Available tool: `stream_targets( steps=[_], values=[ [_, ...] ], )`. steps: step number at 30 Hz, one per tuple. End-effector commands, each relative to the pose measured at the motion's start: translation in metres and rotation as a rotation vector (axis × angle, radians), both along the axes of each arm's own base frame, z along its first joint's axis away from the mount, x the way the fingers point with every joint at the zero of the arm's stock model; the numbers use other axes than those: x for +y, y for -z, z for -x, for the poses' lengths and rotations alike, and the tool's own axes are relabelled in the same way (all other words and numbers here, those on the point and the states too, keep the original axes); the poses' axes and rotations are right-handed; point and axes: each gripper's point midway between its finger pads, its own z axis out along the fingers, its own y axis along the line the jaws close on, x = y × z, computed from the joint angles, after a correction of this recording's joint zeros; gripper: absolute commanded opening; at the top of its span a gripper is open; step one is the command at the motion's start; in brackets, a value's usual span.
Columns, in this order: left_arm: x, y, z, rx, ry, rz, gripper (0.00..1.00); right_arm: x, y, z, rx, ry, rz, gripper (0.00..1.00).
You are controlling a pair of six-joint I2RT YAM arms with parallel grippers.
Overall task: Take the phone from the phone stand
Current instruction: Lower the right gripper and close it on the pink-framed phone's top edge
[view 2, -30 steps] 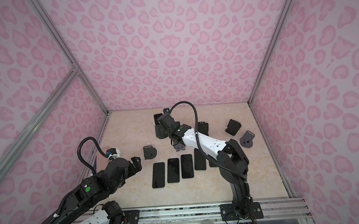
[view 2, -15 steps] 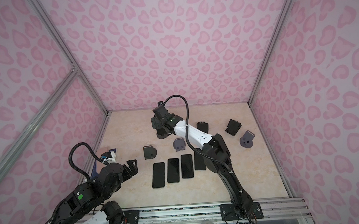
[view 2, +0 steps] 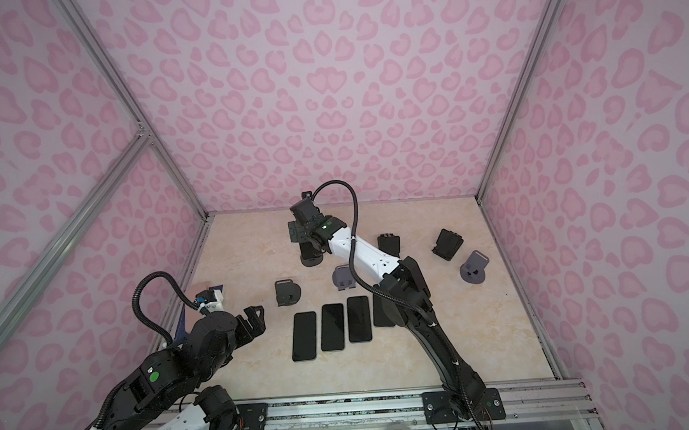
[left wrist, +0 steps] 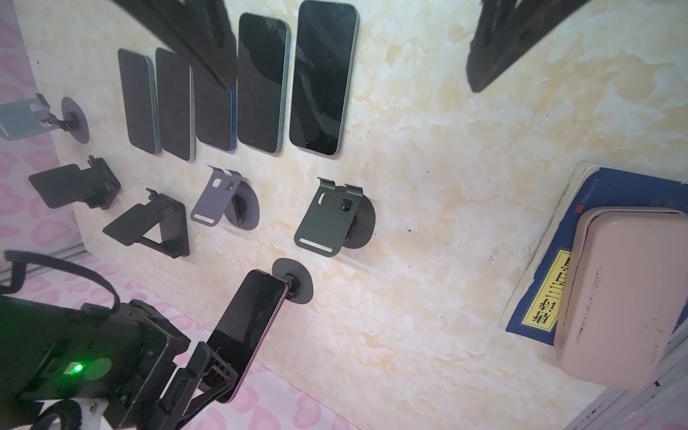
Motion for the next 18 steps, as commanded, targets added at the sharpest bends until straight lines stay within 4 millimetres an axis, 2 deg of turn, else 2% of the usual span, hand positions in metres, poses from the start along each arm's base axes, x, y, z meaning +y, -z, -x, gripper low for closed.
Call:
stream_targets(
  steps=[1,5,18],
  values=[
    [0.001,-0.004,0.0,-0.009,-0.002,-0.004,0.99,0.003,0.011,0.001,0.027,-0.007,0.0,0.98],
    [0.002,-0.004,0.0,-0.009,-0.004,-0.004,0.99,0.005,0.008,-0.001,0.02,-0.013,-0.013,0.98],
    [0.001,-0.002,-0.001,-0.008,-0.006,-0.006,0.99,-0.001,0.031,-0.011,0.038,0.061,-0.002,0.98]
  ],
)
